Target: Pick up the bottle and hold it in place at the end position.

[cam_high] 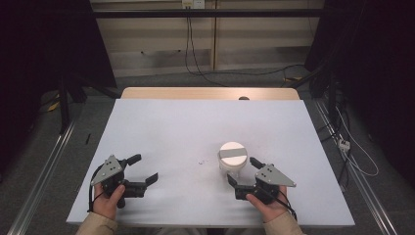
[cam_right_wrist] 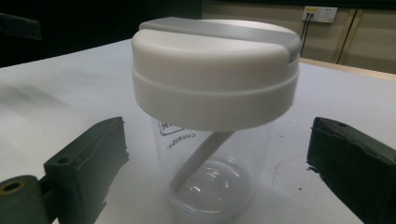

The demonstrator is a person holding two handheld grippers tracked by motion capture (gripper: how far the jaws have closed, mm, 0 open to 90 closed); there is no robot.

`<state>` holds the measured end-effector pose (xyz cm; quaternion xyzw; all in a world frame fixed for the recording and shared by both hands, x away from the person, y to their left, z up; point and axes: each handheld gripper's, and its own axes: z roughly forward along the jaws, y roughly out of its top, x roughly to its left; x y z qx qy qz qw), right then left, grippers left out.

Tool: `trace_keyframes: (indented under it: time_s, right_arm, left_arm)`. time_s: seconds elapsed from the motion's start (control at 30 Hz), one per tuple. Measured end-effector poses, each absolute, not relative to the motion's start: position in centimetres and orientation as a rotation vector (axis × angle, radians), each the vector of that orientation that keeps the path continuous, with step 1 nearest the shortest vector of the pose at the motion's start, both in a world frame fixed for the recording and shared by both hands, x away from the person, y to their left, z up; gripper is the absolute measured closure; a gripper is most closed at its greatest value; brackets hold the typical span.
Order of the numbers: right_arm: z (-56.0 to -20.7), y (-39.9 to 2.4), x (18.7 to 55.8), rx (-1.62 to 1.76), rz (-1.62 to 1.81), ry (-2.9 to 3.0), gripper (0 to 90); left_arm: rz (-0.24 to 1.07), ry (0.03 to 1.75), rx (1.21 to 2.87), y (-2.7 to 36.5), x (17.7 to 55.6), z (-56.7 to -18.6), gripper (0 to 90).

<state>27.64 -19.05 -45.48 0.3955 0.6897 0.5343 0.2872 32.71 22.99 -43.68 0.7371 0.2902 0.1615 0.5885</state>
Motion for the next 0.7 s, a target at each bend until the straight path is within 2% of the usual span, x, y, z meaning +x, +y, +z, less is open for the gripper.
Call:
trace_keyframes:
  time_s: [0.7]
  right_arm:
    - [-45.8, -17.1, 29.8, 1.156, 1.372, 1.826, 7.2]
  left_arm:
    - [0.368, 0.675, 1.722, 23.0, 32.8, -43.8, 4.6]
